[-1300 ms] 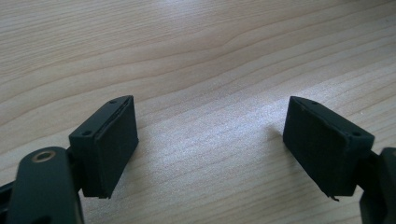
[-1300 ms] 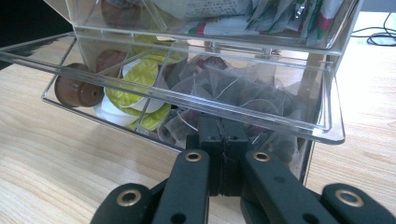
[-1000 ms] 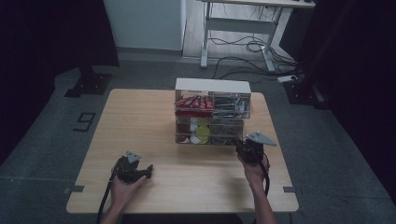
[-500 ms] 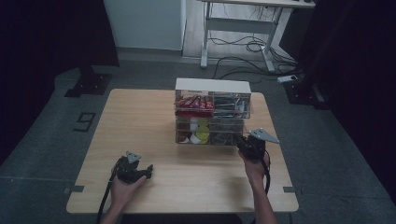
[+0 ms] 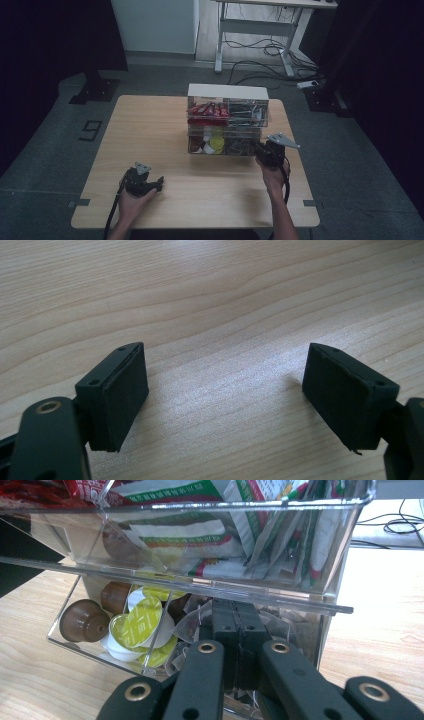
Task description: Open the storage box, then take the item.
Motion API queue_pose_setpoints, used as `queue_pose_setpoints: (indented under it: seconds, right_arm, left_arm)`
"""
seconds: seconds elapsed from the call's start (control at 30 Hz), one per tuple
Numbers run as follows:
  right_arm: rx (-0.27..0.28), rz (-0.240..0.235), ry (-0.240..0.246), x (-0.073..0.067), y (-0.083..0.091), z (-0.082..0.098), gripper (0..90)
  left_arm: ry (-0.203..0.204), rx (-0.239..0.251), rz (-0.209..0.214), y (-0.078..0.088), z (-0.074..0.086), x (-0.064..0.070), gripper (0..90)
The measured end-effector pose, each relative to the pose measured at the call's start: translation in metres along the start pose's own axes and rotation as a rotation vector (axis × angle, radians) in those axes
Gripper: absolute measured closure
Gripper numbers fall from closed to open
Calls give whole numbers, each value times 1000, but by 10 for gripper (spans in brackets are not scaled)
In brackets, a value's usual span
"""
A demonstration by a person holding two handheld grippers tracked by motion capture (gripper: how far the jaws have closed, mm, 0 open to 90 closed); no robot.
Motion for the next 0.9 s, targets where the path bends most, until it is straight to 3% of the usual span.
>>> queue_pose_setpoints:
  seconds: [0.5, 0.9]
  right_arm:
    - [-2, -1, 14, -1, 0, -10, 893]
    - [-7, 2, 19, 1, -1, -11, 893]
  left_arm:
    - [1, 5, 12, 3, 1, 4, 214]
    - [-17, 89, 17, 24, -14, 11, 293]
Point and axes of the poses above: each handheld gripper's, and its own axes: y roughly backward along the jaws, z roughly out of its underside, x roughly to its right, the point moved 2 cm from there along -y, roughly forward along the jaws, and after that the axes turned 1 degree about -y, right-handed, at the moved point
